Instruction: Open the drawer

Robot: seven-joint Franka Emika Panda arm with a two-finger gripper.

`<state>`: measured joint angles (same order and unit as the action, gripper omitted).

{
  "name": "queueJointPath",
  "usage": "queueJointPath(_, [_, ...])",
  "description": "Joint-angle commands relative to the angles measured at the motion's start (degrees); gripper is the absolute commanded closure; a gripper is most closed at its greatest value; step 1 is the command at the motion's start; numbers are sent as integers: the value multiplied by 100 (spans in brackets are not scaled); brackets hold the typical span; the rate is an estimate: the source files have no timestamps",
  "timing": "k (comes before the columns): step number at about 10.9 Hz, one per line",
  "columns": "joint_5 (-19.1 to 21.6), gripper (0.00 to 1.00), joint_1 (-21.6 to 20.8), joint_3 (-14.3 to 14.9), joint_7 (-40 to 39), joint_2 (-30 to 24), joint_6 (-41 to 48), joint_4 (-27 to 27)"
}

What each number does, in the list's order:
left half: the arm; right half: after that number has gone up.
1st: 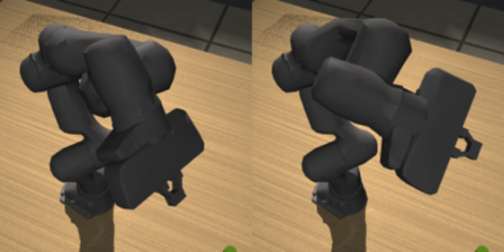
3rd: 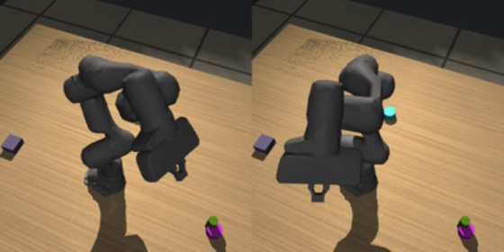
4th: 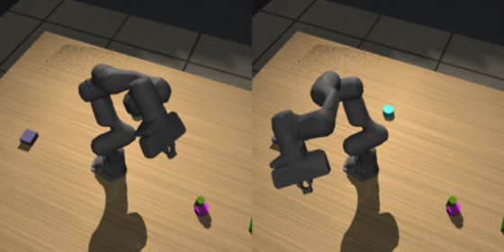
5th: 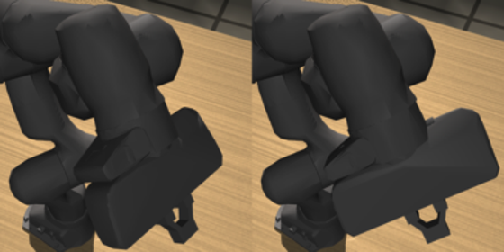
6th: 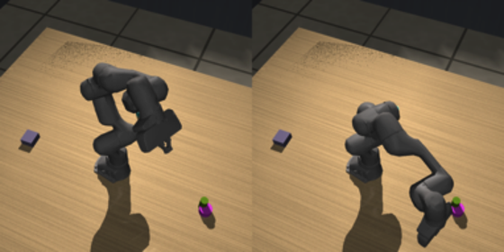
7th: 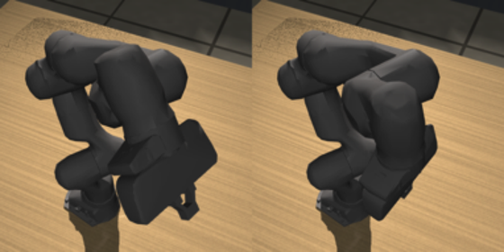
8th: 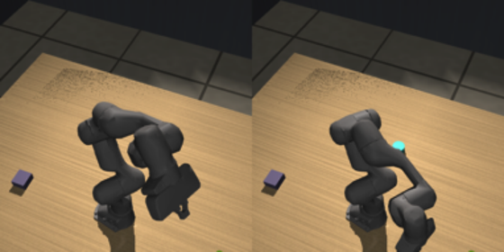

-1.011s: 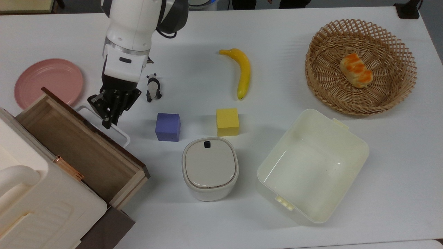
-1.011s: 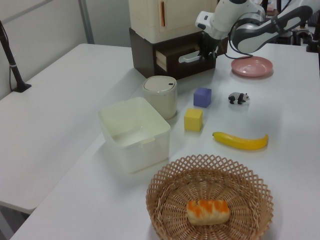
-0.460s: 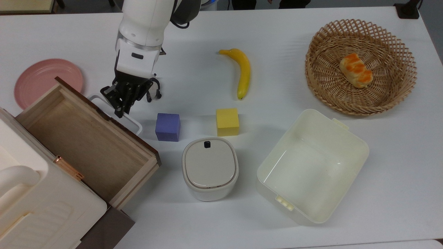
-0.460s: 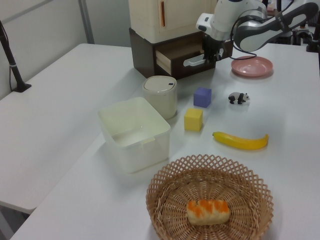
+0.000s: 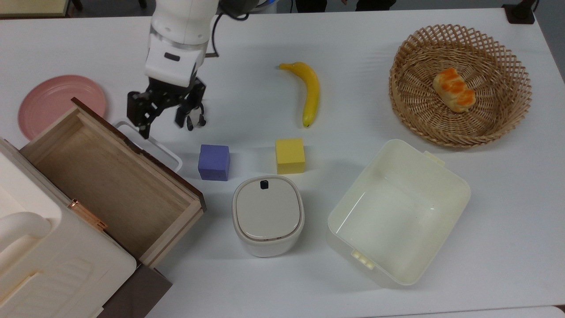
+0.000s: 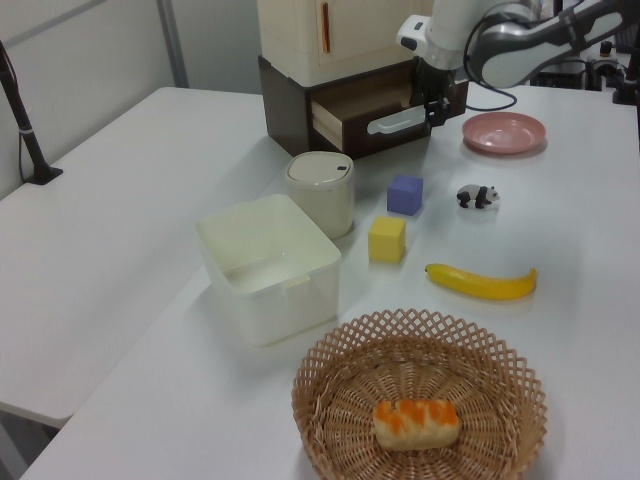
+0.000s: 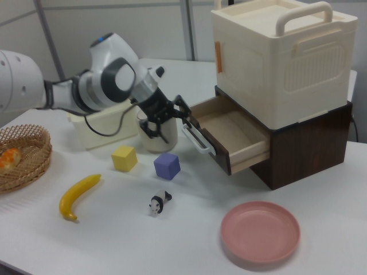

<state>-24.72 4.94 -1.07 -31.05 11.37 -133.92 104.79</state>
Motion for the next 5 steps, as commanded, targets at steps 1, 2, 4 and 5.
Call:
queueJointPath(1, [773, 0, -72, -402, 169, -196, 1653, -641])
queueJointPath(2, [949, 0, -98, -464, 448, -196, 2041, -852])
queueJointPath(4, [1126, 0, -387, -473, 1465, -196, 2562, -1187])
queueJointPath(5, [1153, 0, -458, -482, 1906, -196, 2842, -1328])
